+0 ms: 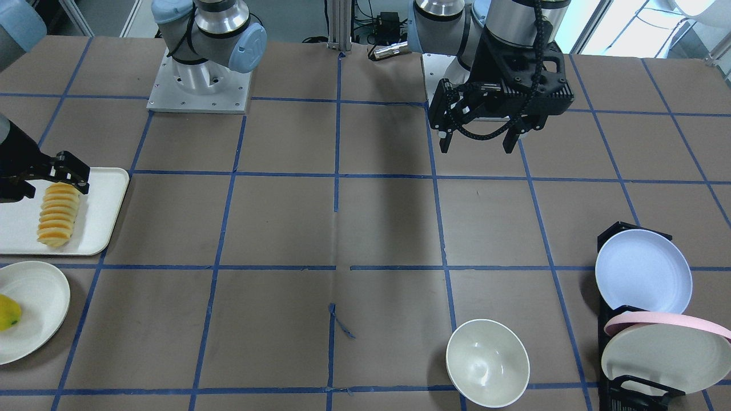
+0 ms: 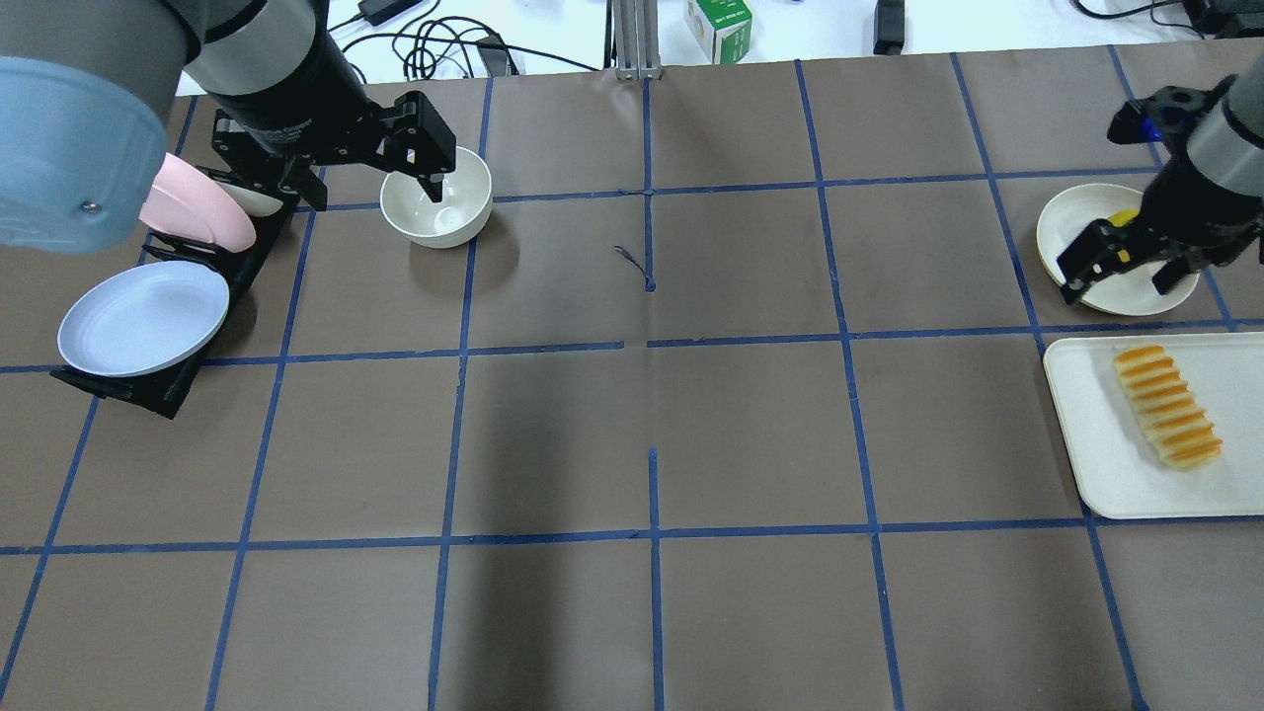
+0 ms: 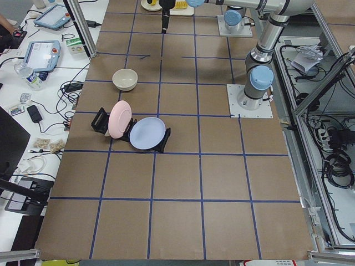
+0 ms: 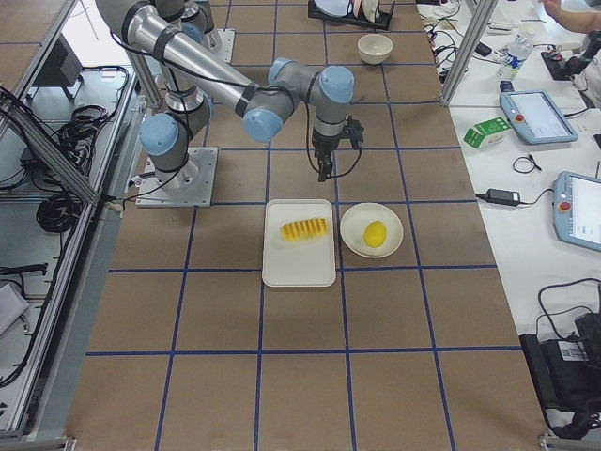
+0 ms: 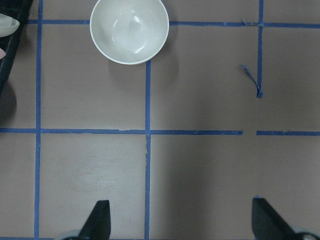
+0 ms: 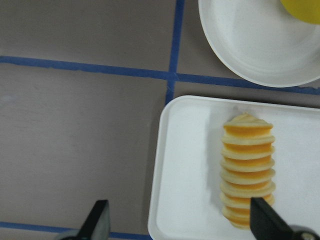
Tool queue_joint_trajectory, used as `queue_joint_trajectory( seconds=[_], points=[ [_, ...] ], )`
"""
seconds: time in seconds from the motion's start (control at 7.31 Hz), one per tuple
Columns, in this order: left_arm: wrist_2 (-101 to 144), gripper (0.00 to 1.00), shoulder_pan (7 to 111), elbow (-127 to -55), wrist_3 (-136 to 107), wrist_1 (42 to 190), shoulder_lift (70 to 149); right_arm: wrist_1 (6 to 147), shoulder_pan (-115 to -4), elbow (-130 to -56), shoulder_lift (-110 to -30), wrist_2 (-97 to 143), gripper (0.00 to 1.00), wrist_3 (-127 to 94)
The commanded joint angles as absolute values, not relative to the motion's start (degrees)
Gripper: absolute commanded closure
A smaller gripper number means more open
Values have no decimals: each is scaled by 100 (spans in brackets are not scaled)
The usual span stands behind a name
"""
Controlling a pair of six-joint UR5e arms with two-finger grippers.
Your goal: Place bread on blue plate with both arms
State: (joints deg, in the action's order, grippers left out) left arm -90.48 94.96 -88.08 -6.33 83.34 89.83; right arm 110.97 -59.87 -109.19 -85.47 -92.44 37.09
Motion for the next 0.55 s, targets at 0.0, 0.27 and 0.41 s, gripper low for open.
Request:
queue_joint_trajectory(
  seconds=[0.0,0.27,0.41],
  points=[
    [-9088,0,9440,-8807,-589,8341,8974,12351,-5495,-11511,-8273,-9369,0,4663],
    [-9053,0,8470,-8824,-536,8358,9008,12603,-5038,-11733,-7999,-9317,0,5245],
    [-9018,0,7750,-8850,-536,8358,9052,12760,-5027,-11733,-7807,-9290,0,5282]
  ],
)
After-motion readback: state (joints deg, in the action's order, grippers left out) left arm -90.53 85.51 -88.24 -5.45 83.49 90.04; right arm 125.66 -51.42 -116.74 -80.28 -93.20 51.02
